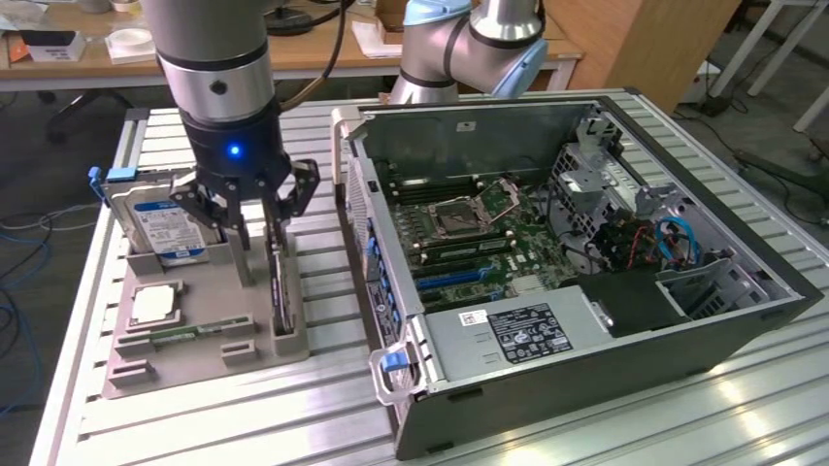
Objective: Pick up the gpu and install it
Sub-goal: 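Pick up the gpu and move the gpu toward the slot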
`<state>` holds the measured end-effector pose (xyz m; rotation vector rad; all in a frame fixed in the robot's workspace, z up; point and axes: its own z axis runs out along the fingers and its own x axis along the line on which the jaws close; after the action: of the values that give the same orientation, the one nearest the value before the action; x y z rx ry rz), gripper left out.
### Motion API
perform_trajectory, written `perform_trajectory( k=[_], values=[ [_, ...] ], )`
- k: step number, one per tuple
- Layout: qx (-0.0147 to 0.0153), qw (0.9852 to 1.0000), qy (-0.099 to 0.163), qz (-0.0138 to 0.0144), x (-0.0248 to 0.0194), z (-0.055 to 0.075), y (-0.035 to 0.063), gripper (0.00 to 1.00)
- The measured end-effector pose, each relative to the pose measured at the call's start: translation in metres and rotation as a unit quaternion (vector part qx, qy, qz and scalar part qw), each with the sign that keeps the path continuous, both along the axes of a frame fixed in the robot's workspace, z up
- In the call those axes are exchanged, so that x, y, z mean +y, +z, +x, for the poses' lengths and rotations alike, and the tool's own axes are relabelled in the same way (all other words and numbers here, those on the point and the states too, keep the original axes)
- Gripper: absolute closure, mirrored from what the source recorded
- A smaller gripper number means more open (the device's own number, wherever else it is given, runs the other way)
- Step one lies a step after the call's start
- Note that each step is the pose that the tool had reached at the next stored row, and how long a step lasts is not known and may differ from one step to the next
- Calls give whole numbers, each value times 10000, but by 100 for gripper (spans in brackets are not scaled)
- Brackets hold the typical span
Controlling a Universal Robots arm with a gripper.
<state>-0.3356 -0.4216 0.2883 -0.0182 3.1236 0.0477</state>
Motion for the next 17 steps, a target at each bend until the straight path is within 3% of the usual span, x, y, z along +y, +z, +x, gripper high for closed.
perform_trajectory(
  k=[17],
  values=[
    [1, 10000, 0, 0, 0, 0, -83, 59]
  ],
)
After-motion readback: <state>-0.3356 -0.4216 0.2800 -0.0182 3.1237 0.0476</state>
